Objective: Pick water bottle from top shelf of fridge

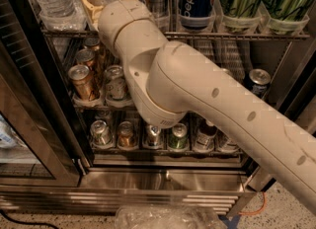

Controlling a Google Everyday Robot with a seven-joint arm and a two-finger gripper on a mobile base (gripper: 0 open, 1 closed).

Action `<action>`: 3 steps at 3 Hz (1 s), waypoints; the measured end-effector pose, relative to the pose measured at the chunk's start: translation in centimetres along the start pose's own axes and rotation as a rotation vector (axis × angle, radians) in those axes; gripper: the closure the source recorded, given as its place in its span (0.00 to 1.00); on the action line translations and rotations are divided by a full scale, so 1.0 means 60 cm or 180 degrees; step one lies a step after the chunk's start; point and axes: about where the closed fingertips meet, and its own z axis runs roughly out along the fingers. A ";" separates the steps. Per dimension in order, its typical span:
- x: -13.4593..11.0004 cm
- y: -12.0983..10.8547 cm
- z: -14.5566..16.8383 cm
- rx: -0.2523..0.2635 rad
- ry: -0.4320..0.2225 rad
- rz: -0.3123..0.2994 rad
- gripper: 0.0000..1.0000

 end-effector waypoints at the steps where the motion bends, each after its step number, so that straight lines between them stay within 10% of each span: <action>1: -0.010 0.000 -0.004 -0.0002 -0.0093 -0.0080 1.00; 3: -0.021 0.011 -0.035 -0.0061 -0.0233 -0.0207 1.00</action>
Offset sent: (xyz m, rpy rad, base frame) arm -0.0163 -0.0044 0.0051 -0.0192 -0.0888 -0.0012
